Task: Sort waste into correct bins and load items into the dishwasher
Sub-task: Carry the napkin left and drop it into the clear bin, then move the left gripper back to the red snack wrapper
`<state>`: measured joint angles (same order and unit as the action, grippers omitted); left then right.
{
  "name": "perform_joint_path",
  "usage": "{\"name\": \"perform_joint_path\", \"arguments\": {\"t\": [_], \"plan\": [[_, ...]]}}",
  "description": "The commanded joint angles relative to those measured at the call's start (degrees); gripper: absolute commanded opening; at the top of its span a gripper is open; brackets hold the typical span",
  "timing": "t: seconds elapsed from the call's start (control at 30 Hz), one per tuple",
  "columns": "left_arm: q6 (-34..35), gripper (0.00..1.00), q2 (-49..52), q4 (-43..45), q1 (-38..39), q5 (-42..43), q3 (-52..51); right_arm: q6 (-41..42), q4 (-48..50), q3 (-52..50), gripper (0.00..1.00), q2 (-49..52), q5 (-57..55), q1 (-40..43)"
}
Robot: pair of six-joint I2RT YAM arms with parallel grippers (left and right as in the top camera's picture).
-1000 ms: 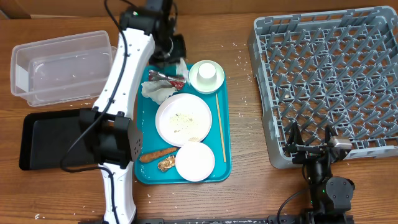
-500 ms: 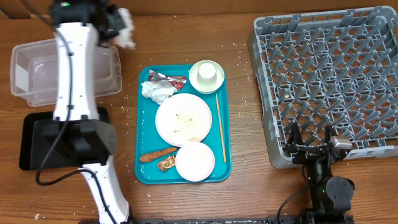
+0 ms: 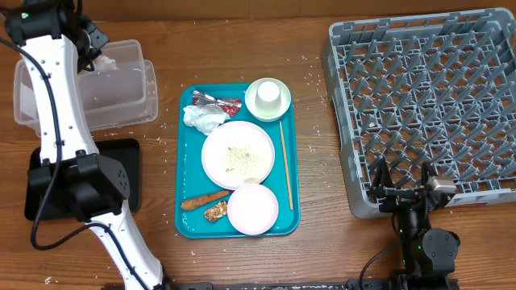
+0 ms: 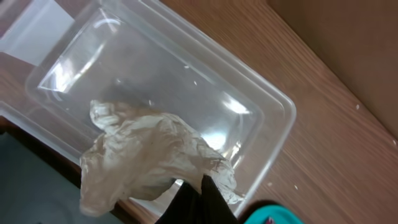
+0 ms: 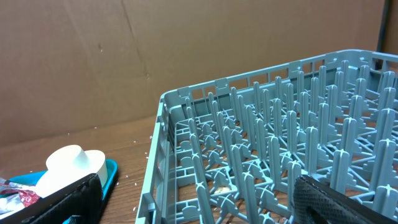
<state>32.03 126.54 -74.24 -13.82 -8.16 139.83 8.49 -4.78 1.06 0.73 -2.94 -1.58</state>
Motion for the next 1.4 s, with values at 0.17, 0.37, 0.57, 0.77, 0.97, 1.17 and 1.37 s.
{"name": "perform_joint_path", "arguments": {"t": [0.17,0.37,0.57,0.77,0.97,1.17,1.37], "plan": [[1.86,0.68,-0.26,2.82,-0.42,-3.15,-2.86,-0.39,0.15,-0.59,1.0,-0.55,0.22,-0.17],[1.77,0.96,-0.35,2.1,-0.26,3.98,-2.84,-0.39,0.15,-0.59,1.0,-0.55,0.22,-0.17],[0.76,0.91,-0.44,-0.63,0.04,22.88,-2.84,-0.39,0.15,-0.59,1.0,-0.55,0.22,-0.17],[1.01,0.88,-0.39,-4.39,5.25,28.15,-2.84,-0.39,0.15,-0.59,1.0,-0.55,0.22,-0.17],[3.54,0.83,-0.35,-6.58,14.05,14.91,-2.86,-0.39,0.15,-0.59,1.0,-0.55,0.22,-0.17],[17.53,0.8,0.48,-6.12,21.86,2.23,-3.37,-0.39,0.15,-0.59,1.0,-0.55,0.22,-0.17],[21.9,0.8,2.67,-5.03,23.91,2.03,-5.55,-0.39,0.15,-0.59,1.0,-0.55,0.22,-0.17]]}}
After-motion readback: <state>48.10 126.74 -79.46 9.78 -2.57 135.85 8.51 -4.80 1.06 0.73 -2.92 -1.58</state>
